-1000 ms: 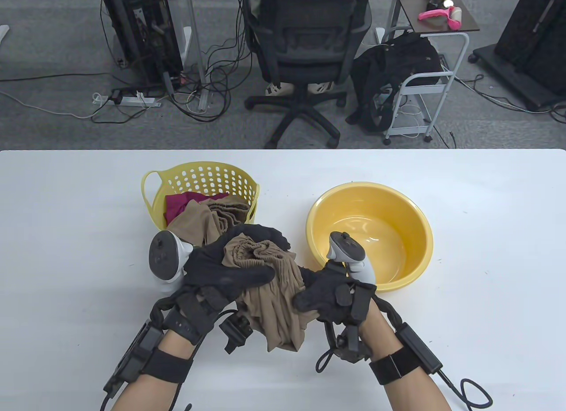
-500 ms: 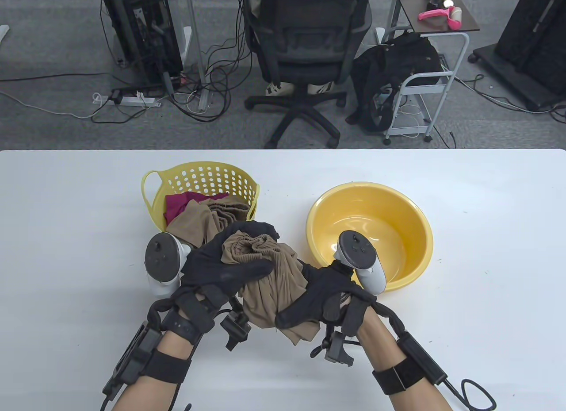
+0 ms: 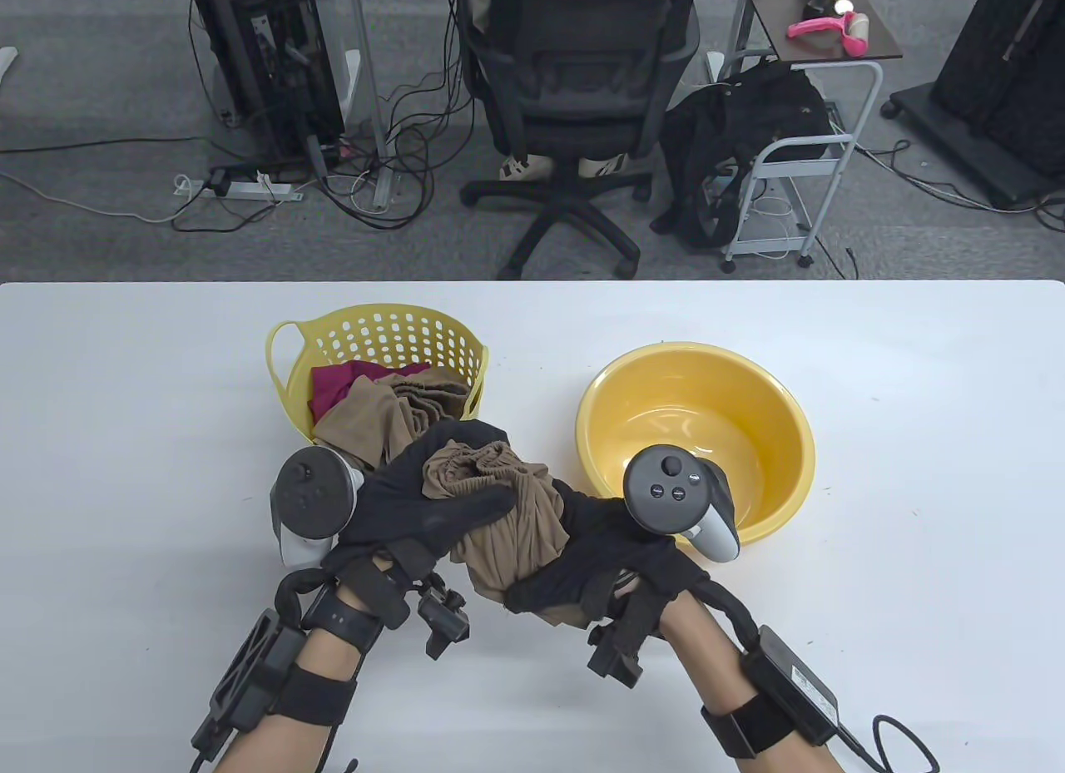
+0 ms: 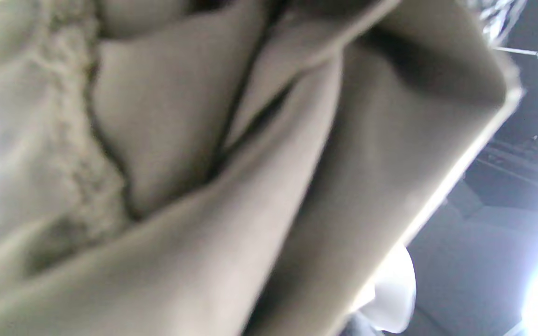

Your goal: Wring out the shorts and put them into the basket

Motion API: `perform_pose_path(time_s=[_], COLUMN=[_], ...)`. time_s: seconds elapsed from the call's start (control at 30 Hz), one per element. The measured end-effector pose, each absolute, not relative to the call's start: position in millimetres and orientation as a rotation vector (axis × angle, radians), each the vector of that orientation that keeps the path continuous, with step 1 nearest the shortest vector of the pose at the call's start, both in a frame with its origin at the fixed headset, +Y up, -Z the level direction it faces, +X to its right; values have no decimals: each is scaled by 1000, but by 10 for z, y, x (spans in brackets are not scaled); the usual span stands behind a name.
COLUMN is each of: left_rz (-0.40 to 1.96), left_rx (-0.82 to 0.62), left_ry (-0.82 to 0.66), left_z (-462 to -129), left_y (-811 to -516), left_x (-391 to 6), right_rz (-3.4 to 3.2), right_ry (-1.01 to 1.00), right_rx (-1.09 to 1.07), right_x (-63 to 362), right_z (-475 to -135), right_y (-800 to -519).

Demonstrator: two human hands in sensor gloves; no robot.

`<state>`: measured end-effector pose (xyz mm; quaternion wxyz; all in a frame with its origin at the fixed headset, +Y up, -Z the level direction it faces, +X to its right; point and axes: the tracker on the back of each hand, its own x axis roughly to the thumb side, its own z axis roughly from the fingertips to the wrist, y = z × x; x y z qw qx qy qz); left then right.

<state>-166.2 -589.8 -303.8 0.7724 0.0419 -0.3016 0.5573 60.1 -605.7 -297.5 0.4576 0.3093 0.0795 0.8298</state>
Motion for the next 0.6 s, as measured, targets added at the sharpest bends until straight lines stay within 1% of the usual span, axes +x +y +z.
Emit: perform_pose_path(time_s=[0.27,0.6], left_rz=[1124,1068], left_rx=[115,110], left_ry=[-583,-496], left_z=[-3033,-3046], left_y=[-5939,-6004], left_x=[-1616,-1561], right_rz=[2269,2466], right_ry=[-41,-241], right_rx=[737,707], right_x=[594,593], right_z=[-2897,-2842], right_y=[-6001,-5964])
